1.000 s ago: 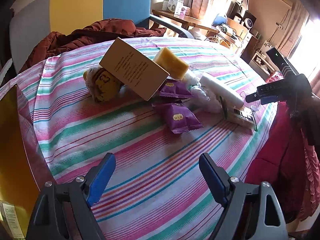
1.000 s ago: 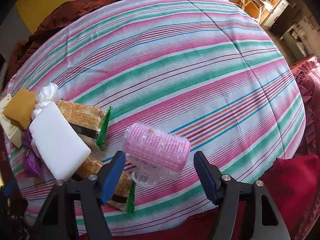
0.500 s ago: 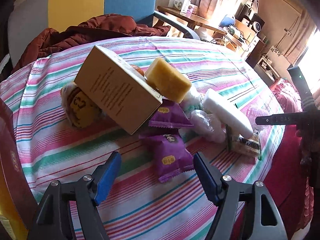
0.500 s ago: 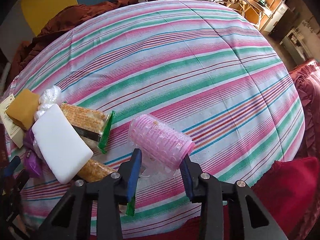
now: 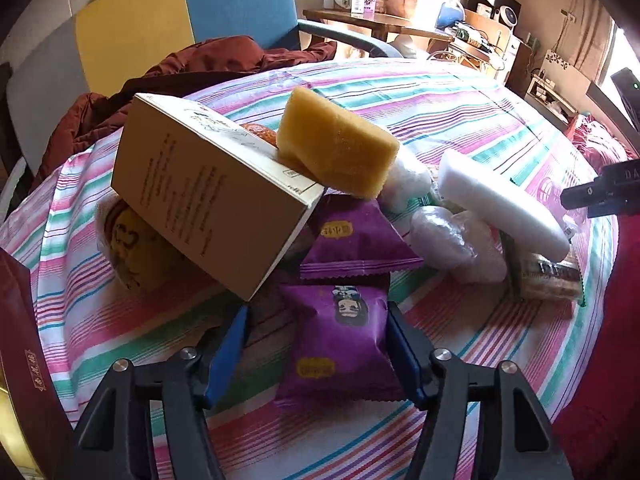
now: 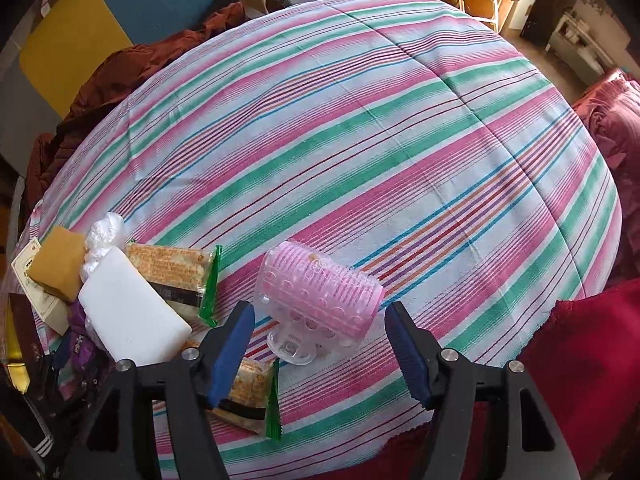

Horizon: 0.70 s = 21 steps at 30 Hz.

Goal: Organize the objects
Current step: 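Grasp the pink hair roller with right tool while left tool grasps the purple packet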

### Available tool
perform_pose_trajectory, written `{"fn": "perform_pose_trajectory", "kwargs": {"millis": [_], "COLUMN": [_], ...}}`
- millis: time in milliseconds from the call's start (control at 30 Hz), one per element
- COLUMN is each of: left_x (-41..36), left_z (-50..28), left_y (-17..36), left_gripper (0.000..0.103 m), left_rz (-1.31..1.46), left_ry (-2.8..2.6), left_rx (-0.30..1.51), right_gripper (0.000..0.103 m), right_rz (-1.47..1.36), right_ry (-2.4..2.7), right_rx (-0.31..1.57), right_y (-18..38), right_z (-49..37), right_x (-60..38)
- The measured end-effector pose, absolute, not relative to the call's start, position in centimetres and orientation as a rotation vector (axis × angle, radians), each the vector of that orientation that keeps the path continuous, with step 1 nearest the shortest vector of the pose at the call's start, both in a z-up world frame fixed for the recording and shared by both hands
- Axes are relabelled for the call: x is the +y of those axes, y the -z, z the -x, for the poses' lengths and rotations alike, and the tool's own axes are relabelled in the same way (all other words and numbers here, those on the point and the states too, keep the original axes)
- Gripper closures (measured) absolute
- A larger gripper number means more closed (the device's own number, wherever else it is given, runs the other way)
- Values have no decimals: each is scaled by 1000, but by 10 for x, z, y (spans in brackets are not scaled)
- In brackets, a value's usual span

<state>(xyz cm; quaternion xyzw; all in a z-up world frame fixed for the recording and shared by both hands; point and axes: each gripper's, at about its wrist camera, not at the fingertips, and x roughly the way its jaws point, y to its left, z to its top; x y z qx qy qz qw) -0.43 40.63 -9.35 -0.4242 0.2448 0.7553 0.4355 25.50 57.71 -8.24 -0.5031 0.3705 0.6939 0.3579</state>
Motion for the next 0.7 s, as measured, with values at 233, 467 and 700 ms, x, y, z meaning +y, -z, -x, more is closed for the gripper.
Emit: {"fn": "perform_pose_trajectory", "kwargs": {"millis": [233,467,700], "left_x": [399,397,377], "left_z": [6,2,-3], "left_y": [93,88,83], "left_gripper": [36,37,51], "left_rz": [1054,1063,1052], "left_ry": [-1880,-1879,-1894], "left_rx": [593,607,610], "right_gripper": [0,1,37], "right_rz": [1242,1289,1323], "right_ry": [-1744,-1691,-1716], "right_rx": [956,984,961], "right_y": [72,79,80], "right_z": [-264,-232,-226], "right_x": [579,585,574]}}
